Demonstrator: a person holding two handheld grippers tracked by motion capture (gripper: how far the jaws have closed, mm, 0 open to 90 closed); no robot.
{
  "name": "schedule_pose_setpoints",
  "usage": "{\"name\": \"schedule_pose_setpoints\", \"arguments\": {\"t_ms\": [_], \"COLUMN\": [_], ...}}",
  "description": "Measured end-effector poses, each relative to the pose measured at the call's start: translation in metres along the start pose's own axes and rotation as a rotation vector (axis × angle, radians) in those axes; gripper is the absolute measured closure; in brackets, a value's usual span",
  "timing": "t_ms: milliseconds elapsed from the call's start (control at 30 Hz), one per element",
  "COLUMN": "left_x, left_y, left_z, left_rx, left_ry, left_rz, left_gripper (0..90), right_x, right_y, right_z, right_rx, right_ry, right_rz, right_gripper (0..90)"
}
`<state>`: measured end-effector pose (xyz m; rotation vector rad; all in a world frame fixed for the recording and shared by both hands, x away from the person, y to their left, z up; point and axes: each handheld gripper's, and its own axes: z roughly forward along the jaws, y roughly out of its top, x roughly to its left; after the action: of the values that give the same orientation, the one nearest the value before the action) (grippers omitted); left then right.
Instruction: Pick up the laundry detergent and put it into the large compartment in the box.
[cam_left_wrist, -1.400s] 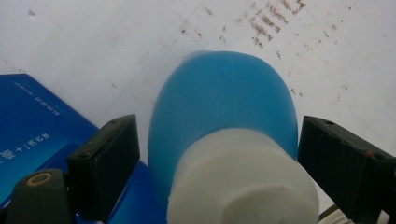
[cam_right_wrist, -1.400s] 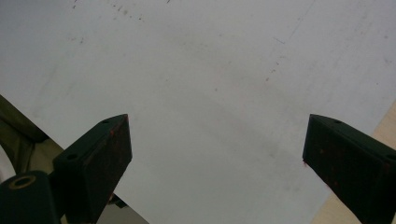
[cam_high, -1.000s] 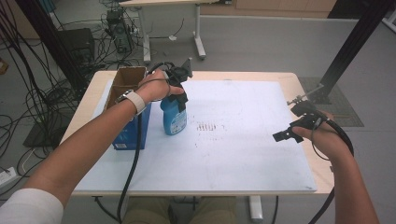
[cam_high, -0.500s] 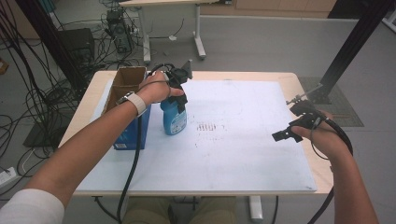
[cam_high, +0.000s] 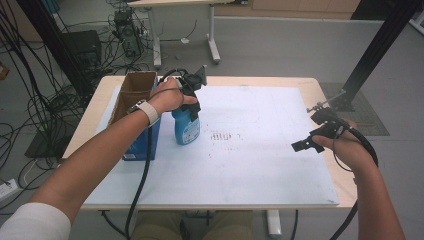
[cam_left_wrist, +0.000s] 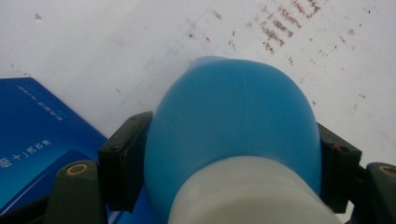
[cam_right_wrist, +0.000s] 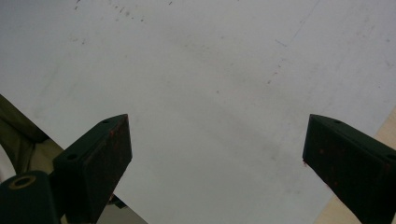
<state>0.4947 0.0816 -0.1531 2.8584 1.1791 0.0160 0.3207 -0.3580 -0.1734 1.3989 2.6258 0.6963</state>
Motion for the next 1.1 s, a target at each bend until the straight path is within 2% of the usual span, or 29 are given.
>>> {"name": "schedule_pose_setpoints", "arguments": {"t_ms": [500,800,1100], "left_x": [-0.0064,-0.0053,-0.005], "left_y": [-0.0012,-0.0011,-0.0005], "left_z": [0.0005,0.0008,0.0008], "left_rx": [-0.009,-0.009,-0.008], "left_ry": [0.029,0.024,0.022], "left_rz": [0.004,0.001,0.001], "left_gripper": [33.6,38.3,38.8], "right_x": [-0.0001,-0.0002,-0.0001], "right_y": [-0.0023,-0.0032,-0.0029], "right_z": [-0.0012,-0.001,-0.0008], "right_rx": [-0.004,-0.003,-0.003], "right_ry": [-0.003,-0.004,-0.004], "right_rz": [0.005,0.006,0.006], "right_gripper": [8.0,8.0,8.2]}}
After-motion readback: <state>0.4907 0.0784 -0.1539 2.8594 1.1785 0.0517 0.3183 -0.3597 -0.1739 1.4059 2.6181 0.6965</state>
